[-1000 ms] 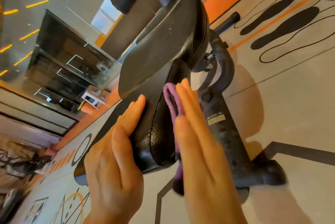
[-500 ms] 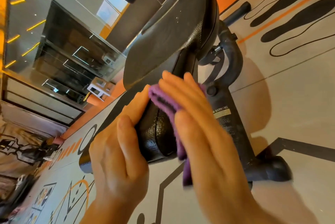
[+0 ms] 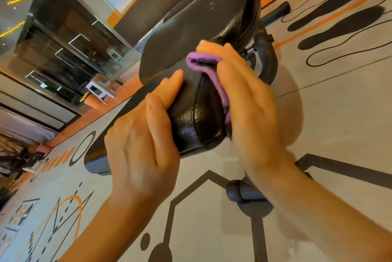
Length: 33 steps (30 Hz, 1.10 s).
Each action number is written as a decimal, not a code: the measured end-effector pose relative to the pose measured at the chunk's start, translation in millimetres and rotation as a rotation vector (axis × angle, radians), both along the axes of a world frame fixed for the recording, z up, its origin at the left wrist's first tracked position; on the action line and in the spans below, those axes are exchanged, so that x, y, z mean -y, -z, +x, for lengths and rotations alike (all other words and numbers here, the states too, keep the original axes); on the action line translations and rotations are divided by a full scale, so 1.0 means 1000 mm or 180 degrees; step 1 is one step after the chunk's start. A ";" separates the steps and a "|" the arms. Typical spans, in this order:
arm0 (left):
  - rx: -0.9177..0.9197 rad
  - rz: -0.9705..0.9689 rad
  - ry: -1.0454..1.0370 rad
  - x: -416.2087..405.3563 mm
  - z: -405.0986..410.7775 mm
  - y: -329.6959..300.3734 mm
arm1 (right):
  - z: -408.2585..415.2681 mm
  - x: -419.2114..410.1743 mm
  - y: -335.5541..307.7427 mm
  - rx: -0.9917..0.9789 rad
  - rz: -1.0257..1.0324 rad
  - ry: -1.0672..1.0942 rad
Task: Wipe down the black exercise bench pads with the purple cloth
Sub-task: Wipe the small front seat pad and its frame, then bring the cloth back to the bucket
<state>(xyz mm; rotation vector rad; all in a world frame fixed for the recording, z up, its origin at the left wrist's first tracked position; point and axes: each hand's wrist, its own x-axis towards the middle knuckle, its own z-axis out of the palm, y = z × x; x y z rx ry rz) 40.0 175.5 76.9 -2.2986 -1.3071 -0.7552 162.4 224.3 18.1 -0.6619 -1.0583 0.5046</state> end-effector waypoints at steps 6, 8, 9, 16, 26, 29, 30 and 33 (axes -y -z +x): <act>-0.0215 0.0291 -0.0083 -0.001 0.001 0.002 | 0.018 0.019 0.004 -0.0289 -0.0608 -0.0337; -0.0089 0.0248 -0.0073 -0.001 0.002 0.001 | -0.001 0.059 -0.005 -0.0485 -0.0591 -0.0565; -0.0019 0.0219 0.0001 -0.001 0.003 0.001 | -0.010 0.084 -0.007 -0.0484 -0.0457 -0.0535; 0.0218 0.0179 -0.0013 0.002 0.010 -0.002 | -0.015 0.107 0.002 -0.0040 -0.0262 -0.0377; 0.0371 -0.0619 0.0100 0.007 0.006 -0.013 | -0.010 0.133 -0.041 0.0613 -0.1356 0.0109; 0.0347 -0.1114 0.0144 0.008 0.003 -0.023 | -0.010 0.141 -0.060 0.0645 -0.1828 0.0079; 0.0278 -0.1321 0.0140 0.008 0.002 -0.028 | -0.011 0.143 -0.068 0.0617 -0.1996 0.0072; -0.0039 -0.2057 0.0199 0.010 -0.002 -0.046 | -0.014 0.150 -0.091 0.0456 -0.2467 0.0050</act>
